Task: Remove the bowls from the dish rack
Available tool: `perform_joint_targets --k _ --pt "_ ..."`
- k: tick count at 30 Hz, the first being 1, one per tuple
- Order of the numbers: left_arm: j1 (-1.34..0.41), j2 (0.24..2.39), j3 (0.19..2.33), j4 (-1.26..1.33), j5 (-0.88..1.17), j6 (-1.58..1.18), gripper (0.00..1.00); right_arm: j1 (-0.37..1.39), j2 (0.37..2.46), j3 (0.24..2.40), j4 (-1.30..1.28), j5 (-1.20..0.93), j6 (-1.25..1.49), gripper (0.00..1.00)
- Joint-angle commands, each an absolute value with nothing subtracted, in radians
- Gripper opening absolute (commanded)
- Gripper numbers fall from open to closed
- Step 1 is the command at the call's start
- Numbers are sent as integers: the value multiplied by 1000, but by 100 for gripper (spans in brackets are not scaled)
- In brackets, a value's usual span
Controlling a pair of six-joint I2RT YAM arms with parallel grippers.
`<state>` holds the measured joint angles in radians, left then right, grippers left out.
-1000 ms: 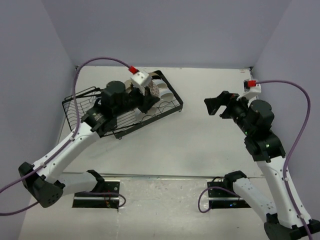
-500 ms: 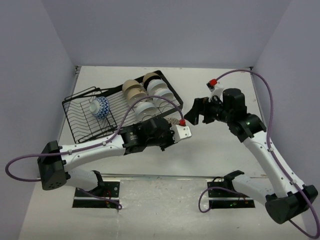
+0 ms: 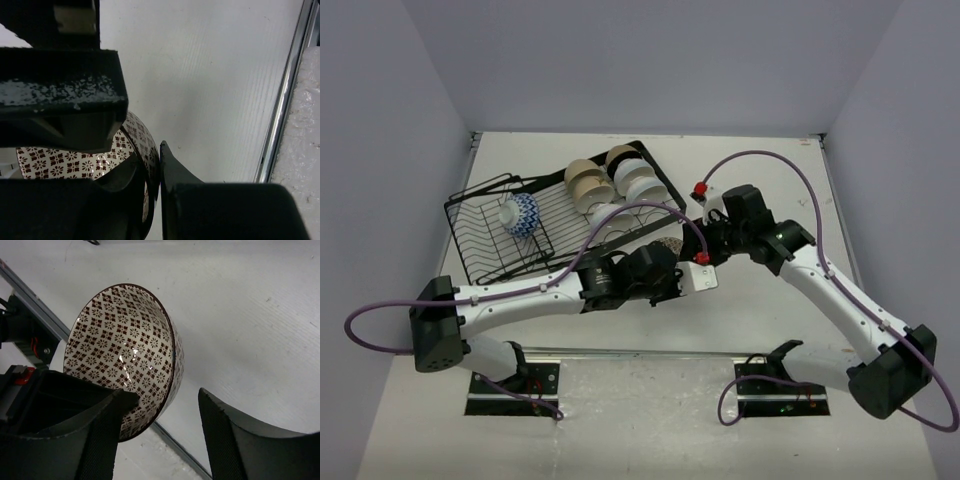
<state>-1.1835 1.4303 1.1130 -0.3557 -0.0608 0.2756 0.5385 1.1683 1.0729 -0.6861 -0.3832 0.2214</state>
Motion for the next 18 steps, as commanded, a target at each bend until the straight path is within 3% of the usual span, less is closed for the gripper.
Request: perform_joint_targets --k 1,4,5,7,16,17,18 --pt "-1206 1431 1177 -299 -106 318 0 548 1193 1063 -678 -354 222 60" --pt "-1209 1446 1184 -295 -109 318 0 551 1201 1063 -660 -370 229 29" --pt "-1209 1456 1189 -295 -109 318 0 551 1200 1065 -654 -376 232 12" --pt "-1210 1469 1193 -295 -110 316 0 551 1187 1063 -635 -371 239 0" --pt "-1212 1476 1180 -259 -199 310 0 549 1158 1040 -549 -276 285 0" --pt "-1213 1474 1177 -256 -216 305 24 549 1160 1040 -543 -258 291 0" --pt "-1213 1471 1164 -239 -257 298 41 548 1160 1042 -535 -230 302 0"
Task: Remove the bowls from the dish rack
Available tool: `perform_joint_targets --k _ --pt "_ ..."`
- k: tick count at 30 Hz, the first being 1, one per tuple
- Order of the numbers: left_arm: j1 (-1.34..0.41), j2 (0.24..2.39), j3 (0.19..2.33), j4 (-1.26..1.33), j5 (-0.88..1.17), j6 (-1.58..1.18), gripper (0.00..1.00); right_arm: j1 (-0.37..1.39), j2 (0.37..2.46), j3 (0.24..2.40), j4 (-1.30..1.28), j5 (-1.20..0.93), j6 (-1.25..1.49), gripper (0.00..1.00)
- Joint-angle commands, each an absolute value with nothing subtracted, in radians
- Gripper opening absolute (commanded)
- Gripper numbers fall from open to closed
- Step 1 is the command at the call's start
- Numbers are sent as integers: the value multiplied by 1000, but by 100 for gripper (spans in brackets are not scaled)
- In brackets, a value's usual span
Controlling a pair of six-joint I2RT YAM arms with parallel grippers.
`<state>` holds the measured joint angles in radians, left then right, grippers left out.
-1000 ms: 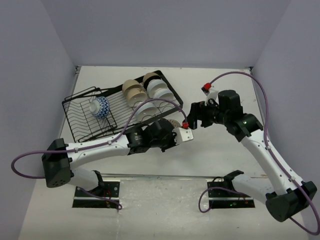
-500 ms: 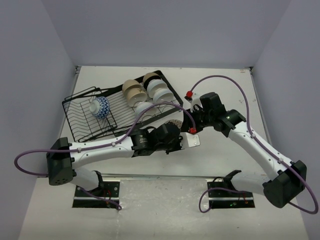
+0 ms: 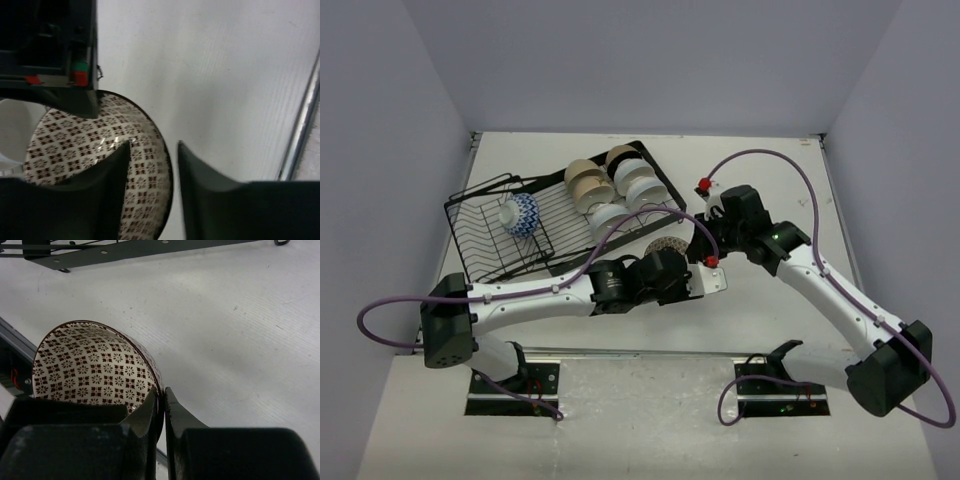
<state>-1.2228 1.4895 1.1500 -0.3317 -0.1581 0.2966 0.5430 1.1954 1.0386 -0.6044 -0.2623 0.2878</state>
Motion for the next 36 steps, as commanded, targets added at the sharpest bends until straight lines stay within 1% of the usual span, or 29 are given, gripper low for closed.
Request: perform_joint_targets --k 1,2,7,11,12,14,15,16,18,19,20,21,23,24,26,33,34,35,36 --pt "-1212 1471 1160 -233 -276 293 54 548 1160 1042 -532 -221 305 0" --pt "-1213 1470 1160 -232 -285 287 100 543 1164 1045 -528 -212 313 0" --pt "-1223 1436 1192 -233 -319 229 100 479 1186 1045 -492 -181 331 0" --pt "-1229 1350 1226 -216 -405 143 100 303 1201 1020 -411 -202 380 0" --pt "-1227 1336 1239 -235 -441 117 100 278 1209 1016 -378 -196 387 0" --pt "-1226 1301 1285 -264 -581 36 100 205 1227 1015 -333 -154 406 0" --pt "-1223 1287 1302 -309 -633 -48 100 180 1264 1015 -318 -131 416 0" --pt "-1220 1282 1322 -343 -764 -104 100 155 1290 1029 -310 -100 425 0" --pt "-1158 1270 1376 -469 -839 -267 100 104 1351 1043 -266 -14 471 0" --pt "-1116 1269 1390 -518 -818 -316 100 89 1415 1058 -250 -6 492 0" --pt "-1021 1272 1406 -572 -804 -365 100 66 1445 1063 -194 -3 535 0" --pt "-979 1273 1420 -654 -795 -438 100 61 1475 1072 -169 1 552 0" --pt "-893 1261 1417 -721 -796 -478 100 38 1575 1109 -163 25 580 0" --pt "-878 1237 1408 -733 -808 -518 100 32 1609 1158 -169 11 578 0" --pt "-856 1174 1369 -715 -810 -509 100 25 1715 1208 -179 21 578 0" --pt "-824 1062 1332 -742 -857 -509 100 20 1842 1345 -253 0 591 0" --pt "-816 1054 1324 -742 -859 -509 100 20 1859 1365 -294 -23 588 0" --pt "-813 1040 1321 -742 -861 -506 100 20 1888 1402 -310 -25 588 5" --pt "-810 1035 1316 -741 -853 -500 100 18 1897 1408 -317 -31 588 17"
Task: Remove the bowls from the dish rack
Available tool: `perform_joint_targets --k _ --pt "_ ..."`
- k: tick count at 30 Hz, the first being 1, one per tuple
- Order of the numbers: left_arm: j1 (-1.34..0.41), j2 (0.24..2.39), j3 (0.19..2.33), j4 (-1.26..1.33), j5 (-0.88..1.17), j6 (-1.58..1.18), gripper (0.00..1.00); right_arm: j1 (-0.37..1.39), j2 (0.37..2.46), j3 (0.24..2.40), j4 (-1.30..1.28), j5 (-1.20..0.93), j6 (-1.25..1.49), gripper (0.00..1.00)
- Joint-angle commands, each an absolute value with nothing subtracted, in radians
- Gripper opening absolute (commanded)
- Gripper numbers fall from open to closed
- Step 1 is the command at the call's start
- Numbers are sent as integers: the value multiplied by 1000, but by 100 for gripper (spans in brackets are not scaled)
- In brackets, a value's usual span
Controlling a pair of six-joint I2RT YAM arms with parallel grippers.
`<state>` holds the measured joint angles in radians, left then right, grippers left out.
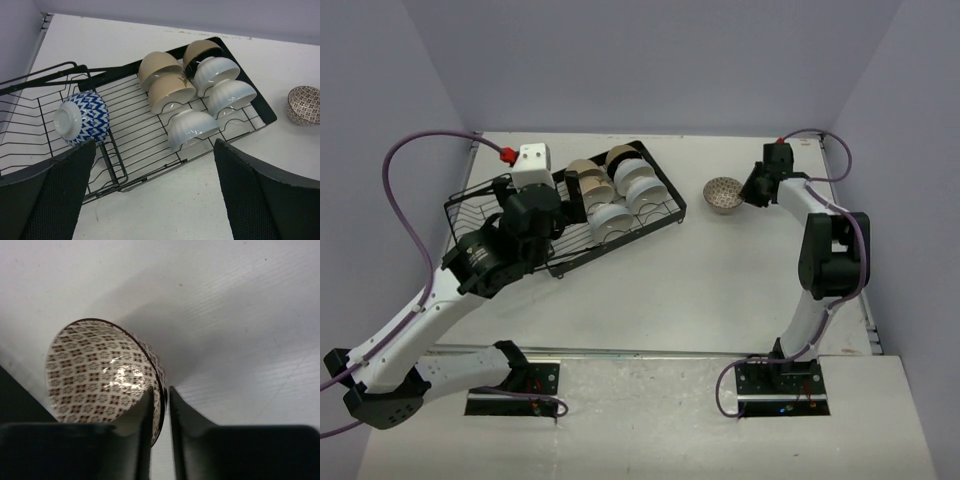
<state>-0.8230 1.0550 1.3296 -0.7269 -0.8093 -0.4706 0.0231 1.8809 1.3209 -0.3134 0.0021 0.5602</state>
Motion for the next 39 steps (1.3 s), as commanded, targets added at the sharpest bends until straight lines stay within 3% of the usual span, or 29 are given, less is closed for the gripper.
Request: perform_joint_targets --k 1,5,6,8,9,11,12,15,16,19,21,22,24,28,33,39 --pt "-805 1034 1318 -742 -847 -496 100 18 1904 1411 -322 -47 588 30" --pt "-798 1023 1325 -782 -851 -503 100 18 1904 1382 -313 -64 589 32" --pt "-796 1019 1324 -784 -854 -505 100 18 1885 1368 -305 -58 591 47" --pt "-788 1005 1319 -782 -851 -508 100 18 1856 1333 -293 -26 597 62" --pt "-785 1003 1316 -782 -847 -511 100 18 1804 1315 -285 -15 598 76" --pt "-766 1005 1305 -782 -856 -512 100 18 1734 1266 -265 -3 600 86" --pt "-729 1008 1299 -782 -859 -520 100 20 1657 1255 -262 20 595 99" --pt "-609 1020 1258 -726 -732 -503 100 23 1536 1233 -278 5 559 99" --pt "-504 1020 1247 -680 -598 -485 100 29 1458 1221 -302 0 540 99" --pt "-337 1040 1216 -618 -424 -465 100 60 1305 1152 -234 -168 525 99" --pt "-324 1058 1235 -650 -469 -482 100 67 1253 1054 -149 -385 558 99" --pt "-324 1063 1262 -694 -504 -500 100 83 1238 1027 -35 -598 577 99" --pt "-324 1031 1278 -713 -593 -555 100 180 1242 986 66 -717 610 99" --pt "-324 876 1296 -741 -719 -623 100 376 1396 1115 184 -831 650 99" --pt "-324 714 1263 -689 -693 -497 100 552 1687 1262 483 -859 869 99" --pt "-324 490 1145 -539 -604 -345 100 670 2004 1601 357 -686 914 99"
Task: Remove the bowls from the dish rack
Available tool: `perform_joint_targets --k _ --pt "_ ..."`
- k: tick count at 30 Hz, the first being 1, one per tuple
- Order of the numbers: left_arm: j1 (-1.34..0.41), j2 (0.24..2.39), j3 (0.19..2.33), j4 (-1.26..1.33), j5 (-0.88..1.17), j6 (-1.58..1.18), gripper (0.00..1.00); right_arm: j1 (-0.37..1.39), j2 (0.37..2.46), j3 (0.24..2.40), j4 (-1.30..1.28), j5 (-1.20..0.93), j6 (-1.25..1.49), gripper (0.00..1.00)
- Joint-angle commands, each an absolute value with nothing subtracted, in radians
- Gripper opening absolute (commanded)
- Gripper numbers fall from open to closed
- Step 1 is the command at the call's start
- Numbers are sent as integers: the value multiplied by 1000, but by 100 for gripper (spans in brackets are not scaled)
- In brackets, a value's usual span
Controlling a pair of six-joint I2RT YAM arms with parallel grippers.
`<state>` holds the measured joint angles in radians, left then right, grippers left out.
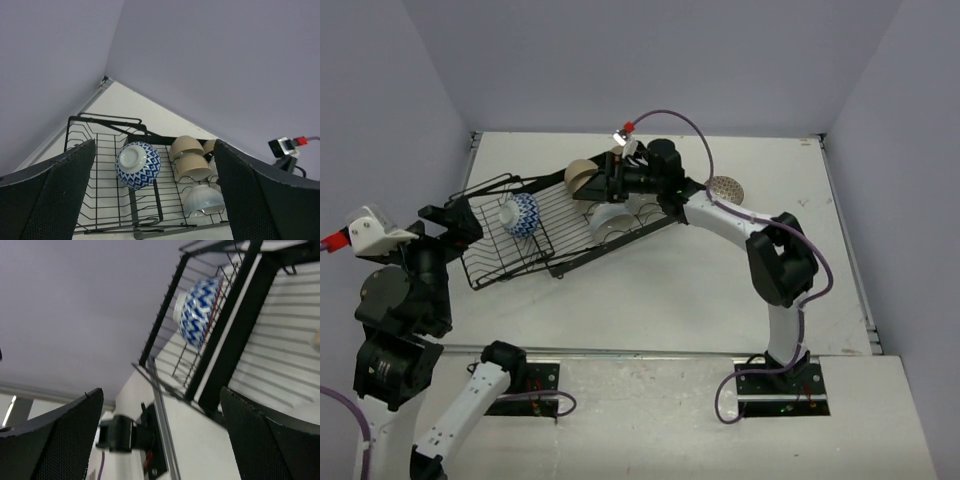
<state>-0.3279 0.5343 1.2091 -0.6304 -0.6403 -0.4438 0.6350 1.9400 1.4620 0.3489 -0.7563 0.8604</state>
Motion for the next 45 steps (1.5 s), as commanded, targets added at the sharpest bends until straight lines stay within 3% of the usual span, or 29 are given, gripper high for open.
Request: perform_joint_targets --k 1,5,7,11,21,45 --pt "-324 468 1122 -520 -594 -321 100 681 2037 1682 326 -660 907 99" --pt "-325 396 1022 -450 -568 -299 100 729 2186 1845 255 -600 936 93" --pt "-325 380 988 -425 -557 -290 100 742 2252 1908 255 -586 945 84" --pt "-330 361 939 -388 -564 -261 100 768 2318 2022 103 -456 861 85" --pt "-357 262 828 -316 -587 -239 100 772 2556 2344 5 -610 956 80" --pt "-379 212 805 -308 -600 -232 100 793 2625 2375 169 -813 1123 76"
